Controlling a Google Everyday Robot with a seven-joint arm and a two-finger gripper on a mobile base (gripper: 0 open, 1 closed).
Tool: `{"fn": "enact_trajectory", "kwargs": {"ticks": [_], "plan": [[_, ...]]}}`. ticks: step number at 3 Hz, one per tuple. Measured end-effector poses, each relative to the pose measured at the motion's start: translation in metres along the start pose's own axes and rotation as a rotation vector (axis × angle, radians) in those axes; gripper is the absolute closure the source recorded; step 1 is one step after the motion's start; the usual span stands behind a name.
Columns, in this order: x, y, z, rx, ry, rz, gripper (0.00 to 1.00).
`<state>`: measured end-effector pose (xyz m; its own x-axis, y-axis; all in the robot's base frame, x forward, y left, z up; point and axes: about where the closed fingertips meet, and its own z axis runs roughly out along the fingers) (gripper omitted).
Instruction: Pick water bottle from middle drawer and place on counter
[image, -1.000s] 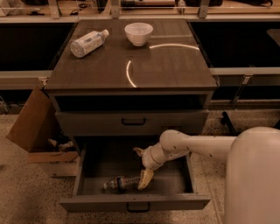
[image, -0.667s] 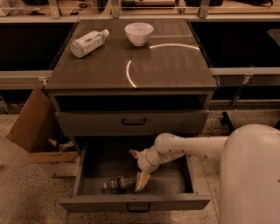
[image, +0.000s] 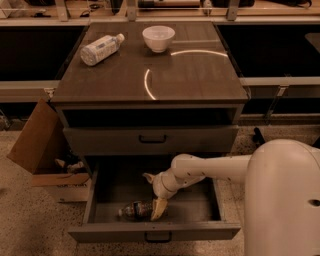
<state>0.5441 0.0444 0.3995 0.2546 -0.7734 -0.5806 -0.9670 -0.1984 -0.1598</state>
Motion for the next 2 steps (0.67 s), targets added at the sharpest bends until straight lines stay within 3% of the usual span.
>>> {"fn": "enact_trajectory", "kwargs": {"ticks": [2], "plan": [[-0.008, 0.006, 0.019, 0.003, 0.019, -0.04, 0.0]]}}
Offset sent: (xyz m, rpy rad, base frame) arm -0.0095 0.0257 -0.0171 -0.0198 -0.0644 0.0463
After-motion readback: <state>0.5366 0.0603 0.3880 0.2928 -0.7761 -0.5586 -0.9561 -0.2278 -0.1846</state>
